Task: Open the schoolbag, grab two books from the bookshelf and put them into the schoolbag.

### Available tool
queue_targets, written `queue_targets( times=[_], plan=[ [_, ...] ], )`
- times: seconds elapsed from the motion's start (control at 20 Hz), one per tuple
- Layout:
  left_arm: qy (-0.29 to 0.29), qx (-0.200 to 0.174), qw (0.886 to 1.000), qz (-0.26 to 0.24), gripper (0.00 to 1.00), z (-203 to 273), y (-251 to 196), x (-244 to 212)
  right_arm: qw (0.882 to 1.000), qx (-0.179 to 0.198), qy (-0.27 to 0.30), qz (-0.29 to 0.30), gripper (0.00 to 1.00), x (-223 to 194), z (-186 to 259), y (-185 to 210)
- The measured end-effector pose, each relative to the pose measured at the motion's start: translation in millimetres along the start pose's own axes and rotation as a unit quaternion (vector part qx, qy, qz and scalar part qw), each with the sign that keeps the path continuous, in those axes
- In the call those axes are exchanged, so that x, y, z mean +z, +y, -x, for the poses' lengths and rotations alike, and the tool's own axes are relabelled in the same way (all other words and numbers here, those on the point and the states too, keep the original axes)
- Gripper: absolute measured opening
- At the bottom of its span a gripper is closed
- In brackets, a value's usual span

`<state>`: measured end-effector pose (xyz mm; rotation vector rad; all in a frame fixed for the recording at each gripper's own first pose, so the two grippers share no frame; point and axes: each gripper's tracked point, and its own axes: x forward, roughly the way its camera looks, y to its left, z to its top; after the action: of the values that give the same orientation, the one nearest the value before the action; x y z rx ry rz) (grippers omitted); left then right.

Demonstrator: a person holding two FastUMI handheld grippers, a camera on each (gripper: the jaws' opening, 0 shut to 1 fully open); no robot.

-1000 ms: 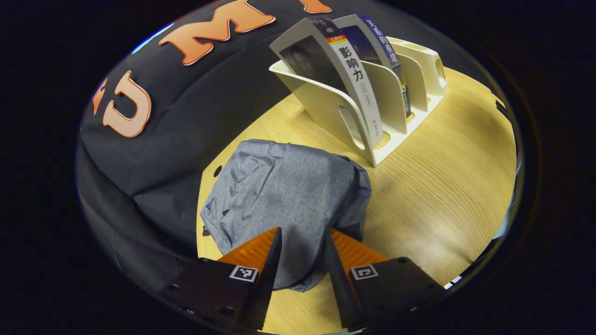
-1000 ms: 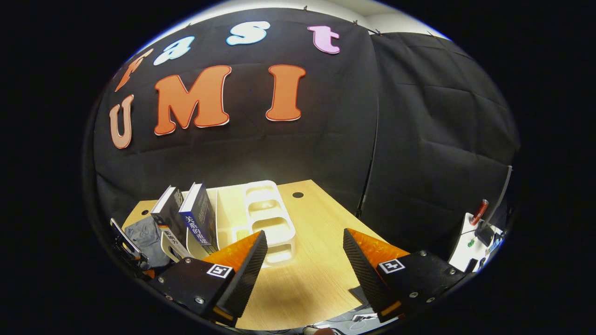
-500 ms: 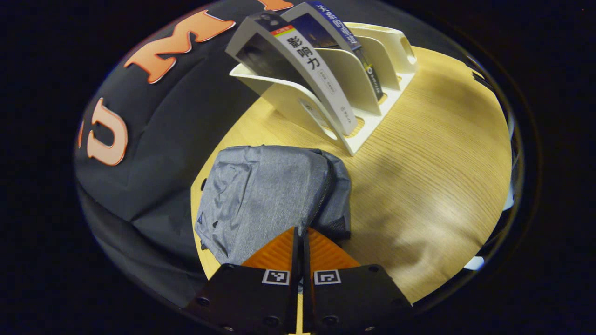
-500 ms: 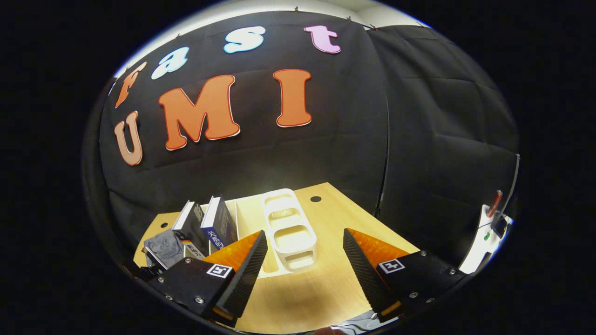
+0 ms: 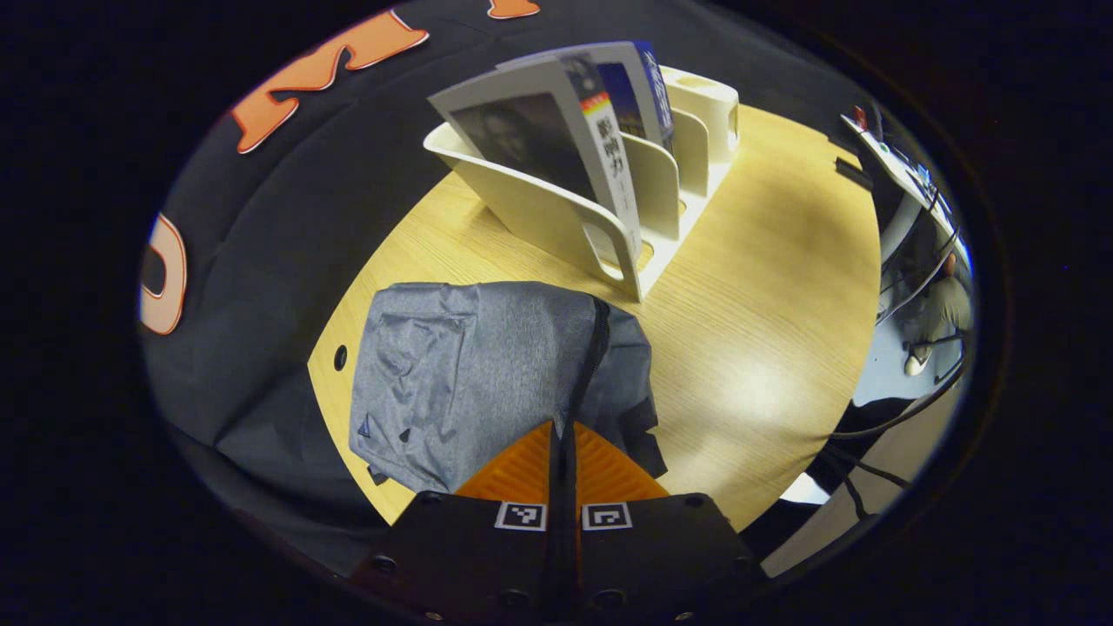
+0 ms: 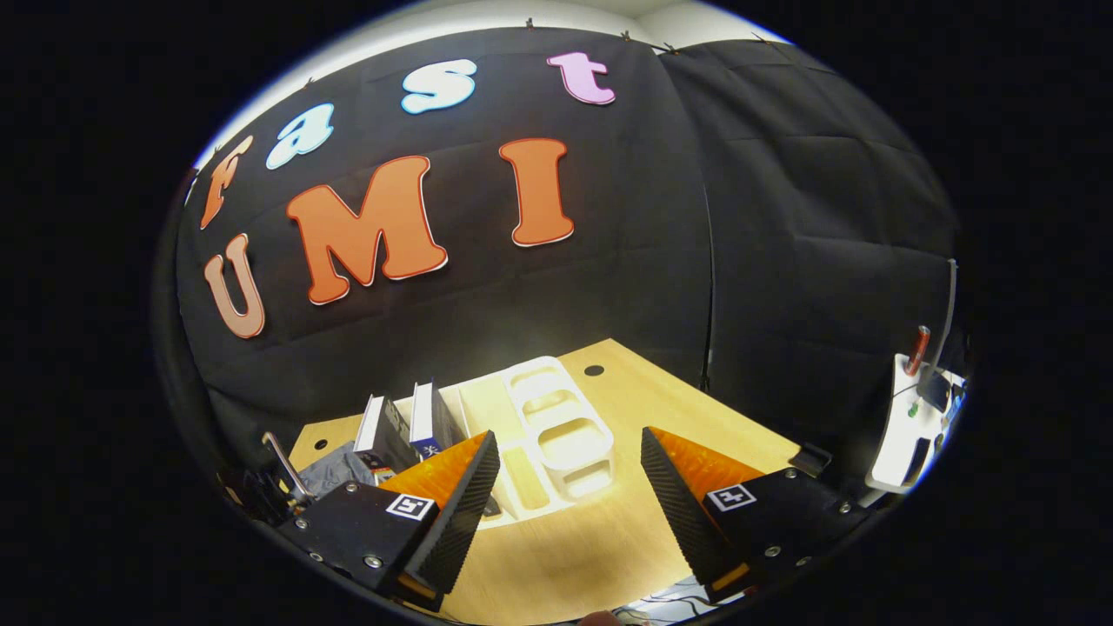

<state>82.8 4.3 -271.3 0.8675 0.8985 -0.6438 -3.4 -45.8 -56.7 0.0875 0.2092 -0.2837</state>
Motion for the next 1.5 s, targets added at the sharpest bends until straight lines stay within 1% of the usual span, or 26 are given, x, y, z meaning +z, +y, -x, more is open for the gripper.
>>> queue_targets(
  times=[0.2, 0.4, 0.5, 0.6, 0.8, 0.9, 1.05, 1.15, 1.3, 1.4, 1.5],
  plan=[
    [-0.028, -0.018, 0.999, -0.003, 0.01, 41.1, 43.2, 17.3, 1.0, -0.006, 0.013, -0.006, 0.98, -9.8, 15.4, 20.3],
    [-0.067, -0.015, 0.998, -0.004, 0.01, 69.4, 102.0, 42.5, 1.0, -0.005, 0.022, 0.007, 0.98, -13.8, 26.9, 50.2],
    [-0.086, -0.017, 0.996, 0.001, 0.01, 77.1, 129.0, 51.4, 0.999, 0.011, 0.031, 0.01, 0.98, -13.7, 31.0, 74.2],
    [-0.1, -0.024, 0.995, 0.012, 0.01, 79.7, 151.6, 56.1, 0.998, 0.04, 0.05, 0.011, 0.98, -14.7, 36.8, 105.6],
    [-0.116, -0.038, 0.991, 0.045, 0.01, 76.8, 179.8, 61.1, 0.992, 0.088, 0.092, 0.024, 0.98, -15.4, 39.1, 150.3],
    [-0.12, -0.038, 0.991, 0.055, 0.01, 72.9, 188.0, 61.8, 0.984, 0.118, 0.127, 0.027, 0.98, -17.1, 34.8, 170.7],
    [-0.119, -0.031, 0.99, 0.072, 0.01, 66.4, 199.9, 59.9, 0.967, 0.166, 0.192, 0.035, 0.98, -19.6, 26.5, 203.2],
    [-0.127, -0.033, 0.987, 0.089, 0.01, 65.7, 202.3, 62.4, 0.957, 0.178, 0.223, 0.058, 0.98, -15.3, 10.7, 221.2],
    [-0.137, -0.032, 0.984, 0.108, 0.01, 67.1, 211.9, 62.3, 0.945, 0.182, 0.247, 0.114, 0.99, 0.2, -14.4, 241.1],
    [-0.142, -0.031, 0.982, 0.121, 0.01, 67.8, 218.3, 61.7, 0.935, 0.192, 0.267, 0.136, 0.98, 10.1, -30.7, 263.8],
    [-0.145, -0.033, 0.98, 0.133, 0.01, 68.1, 221.1, 59.3, 0.924, 0.194, 0.291, 0.156, 0.98, 16.2, -48.3, 282.4]
  ],
)
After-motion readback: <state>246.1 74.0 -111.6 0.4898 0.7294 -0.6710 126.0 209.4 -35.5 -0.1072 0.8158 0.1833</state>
